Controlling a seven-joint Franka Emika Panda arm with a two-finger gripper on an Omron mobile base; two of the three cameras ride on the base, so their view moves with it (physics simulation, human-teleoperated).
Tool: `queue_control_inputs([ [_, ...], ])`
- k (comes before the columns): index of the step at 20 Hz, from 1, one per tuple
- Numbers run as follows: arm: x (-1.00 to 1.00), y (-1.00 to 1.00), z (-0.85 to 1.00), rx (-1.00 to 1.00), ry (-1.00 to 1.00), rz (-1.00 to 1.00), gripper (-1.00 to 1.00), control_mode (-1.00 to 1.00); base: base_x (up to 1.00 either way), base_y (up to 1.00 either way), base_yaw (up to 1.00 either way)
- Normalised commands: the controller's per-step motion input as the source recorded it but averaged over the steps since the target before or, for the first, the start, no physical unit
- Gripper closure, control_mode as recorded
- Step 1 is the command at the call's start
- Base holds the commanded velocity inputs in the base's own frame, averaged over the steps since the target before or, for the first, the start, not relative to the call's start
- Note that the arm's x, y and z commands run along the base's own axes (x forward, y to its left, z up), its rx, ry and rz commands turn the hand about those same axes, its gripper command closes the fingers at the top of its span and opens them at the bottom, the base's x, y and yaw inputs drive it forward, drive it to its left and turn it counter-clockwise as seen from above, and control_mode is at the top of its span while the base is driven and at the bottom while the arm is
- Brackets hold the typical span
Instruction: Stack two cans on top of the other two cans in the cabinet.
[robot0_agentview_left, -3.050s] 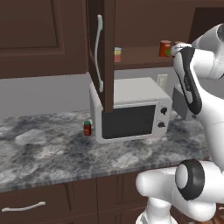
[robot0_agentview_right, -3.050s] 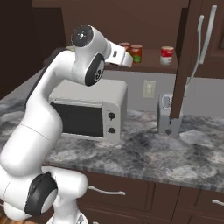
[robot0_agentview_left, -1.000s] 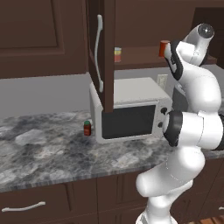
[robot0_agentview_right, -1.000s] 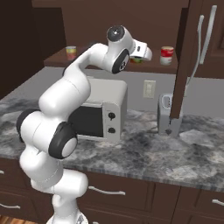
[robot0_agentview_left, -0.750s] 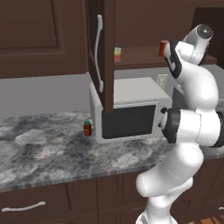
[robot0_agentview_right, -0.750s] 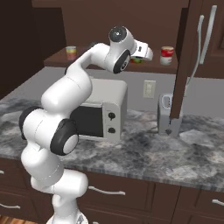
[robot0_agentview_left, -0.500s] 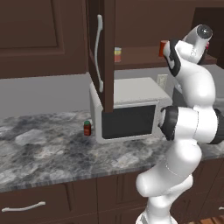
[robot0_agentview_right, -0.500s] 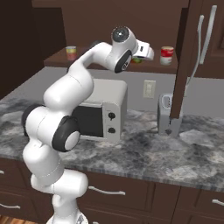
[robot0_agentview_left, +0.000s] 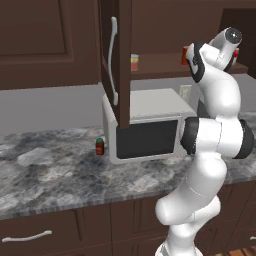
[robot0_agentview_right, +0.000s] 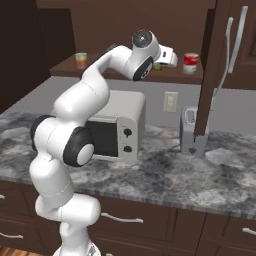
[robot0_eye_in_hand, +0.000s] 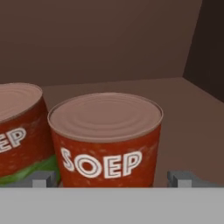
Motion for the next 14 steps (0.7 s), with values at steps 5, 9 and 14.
queue_control_inputs([
  [5,0.03,0.0,-0.06,0.0,0.0,0.03,1.0,-1.0,0.0,0.0,0.0],
  [9,0.01,-0.03,-0.11,0.0,0.0,0.04,1.0,-1.0,0.0,0.0,0.0],
  [14,-0.11,-0.03,-0.09,0.0,-0.04,0.06,1.0,-1.0,0.0,0.0,0.0],
])
